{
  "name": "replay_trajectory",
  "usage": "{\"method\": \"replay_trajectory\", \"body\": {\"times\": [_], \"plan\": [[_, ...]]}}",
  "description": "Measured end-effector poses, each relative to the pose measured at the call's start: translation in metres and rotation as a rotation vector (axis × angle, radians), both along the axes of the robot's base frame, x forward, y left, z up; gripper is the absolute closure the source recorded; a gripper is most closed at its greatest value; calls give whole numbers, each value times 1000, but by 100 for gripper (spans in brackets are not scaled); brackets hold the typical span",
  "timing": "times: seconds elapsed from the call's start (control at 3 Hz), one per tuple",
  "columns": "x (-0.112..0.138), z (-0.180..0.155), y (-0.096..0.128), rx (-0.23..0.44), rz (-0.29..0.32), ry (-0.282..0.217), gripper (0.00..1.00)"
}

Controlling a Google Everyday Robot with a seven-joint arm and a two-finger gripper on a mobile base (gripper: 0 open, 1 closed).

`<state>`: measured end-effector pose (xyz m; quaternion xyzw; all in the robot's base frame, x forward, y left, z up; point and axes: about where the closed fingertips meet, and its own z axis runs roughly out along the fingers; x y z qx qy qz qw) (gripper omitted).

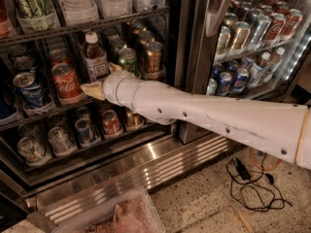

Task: Pick blue plastic bottle from middle shelf of fridge

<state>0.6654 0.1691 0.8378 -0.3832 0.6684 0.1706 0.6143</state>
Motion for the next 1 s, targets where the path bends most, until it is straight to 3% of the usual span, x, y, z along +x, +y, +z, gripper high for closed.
{"method": "replay_trajectory", "body": {"times": [0.33,1.0], "plan": [[7,6,-2,-3,-5,-15,42],[19,3,6,3,6,-13,34]]}}
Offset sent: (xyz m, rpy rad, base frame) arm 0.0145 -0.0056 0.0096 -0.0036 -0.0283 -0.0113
